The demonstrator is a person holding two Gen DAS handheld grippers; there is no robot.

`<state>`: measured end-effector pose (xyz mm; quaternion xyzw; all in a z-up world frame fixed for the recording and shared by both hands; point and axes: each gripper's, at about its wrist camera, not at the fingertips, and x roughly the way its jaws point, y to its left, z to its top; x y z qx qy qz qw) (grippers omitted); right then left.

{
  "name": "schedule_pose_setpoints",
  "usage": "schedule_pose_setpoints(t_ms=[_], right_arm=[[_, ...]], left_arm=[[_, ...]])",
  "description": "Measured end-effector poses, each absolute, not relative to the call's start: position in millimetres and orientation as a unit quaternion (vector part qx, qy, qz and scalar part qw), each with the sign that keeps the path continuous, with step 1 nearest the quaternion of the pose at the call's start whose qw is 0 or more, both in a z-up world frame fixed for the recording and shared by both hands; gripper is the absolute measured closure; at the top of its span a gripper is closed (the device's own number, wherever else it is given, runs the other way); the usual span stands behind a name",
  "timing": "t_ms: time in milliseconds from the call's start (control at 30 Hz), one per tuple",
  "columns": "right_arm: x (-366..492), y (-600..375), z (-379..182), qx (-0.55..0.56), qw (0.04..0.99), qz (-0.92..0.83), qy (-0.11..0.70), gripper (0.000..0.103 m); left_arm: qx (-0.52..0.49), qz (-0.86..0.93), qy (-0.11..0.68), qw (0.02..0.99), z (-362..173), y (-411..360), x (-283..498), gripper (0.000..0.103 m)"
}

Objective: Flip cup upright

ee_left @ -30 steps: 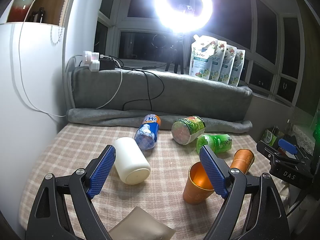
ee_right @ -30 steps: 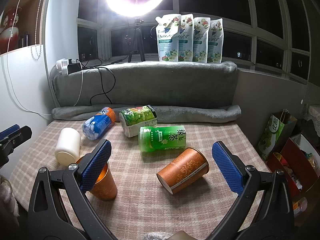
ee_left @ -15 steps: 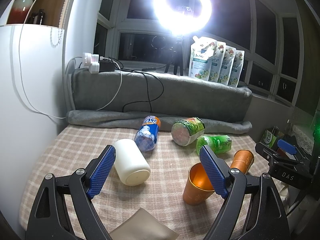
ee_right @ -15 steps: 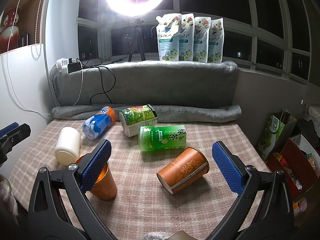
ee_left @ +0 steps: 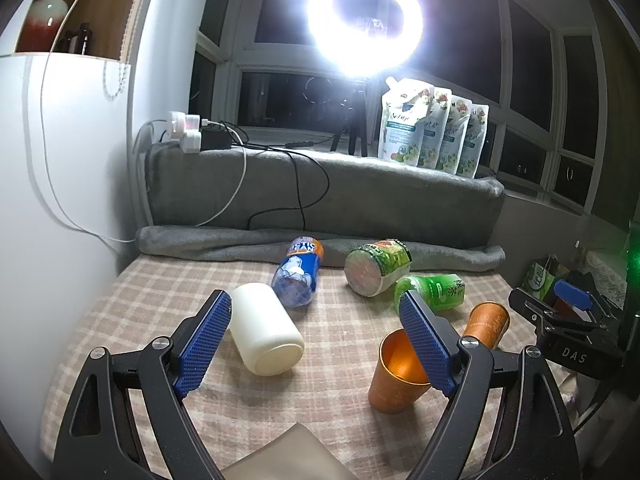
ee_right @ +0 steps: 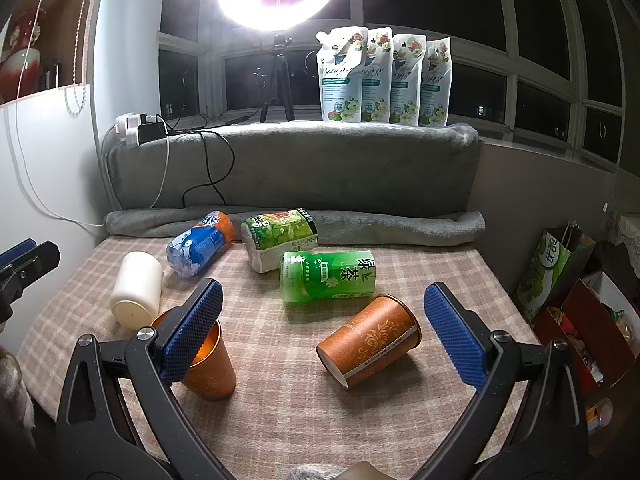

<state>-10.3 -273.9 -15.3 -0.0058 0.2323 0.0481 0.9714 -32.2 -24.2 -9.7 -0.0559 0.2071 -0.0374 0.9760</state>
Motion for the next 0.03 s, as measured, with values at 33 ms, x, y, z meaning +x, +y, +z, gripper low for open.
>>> schedule_pose_setpoints(t_ms=[33], right_arm=[[-10.5, -273.8, -15.3, -0.006, 0.971, 0.048, 0.232, 0.0]], left_arm=[[-0.056, -0.037, 0.207, 0.976, -9.8, -23.4, -32.0, 0.017]])
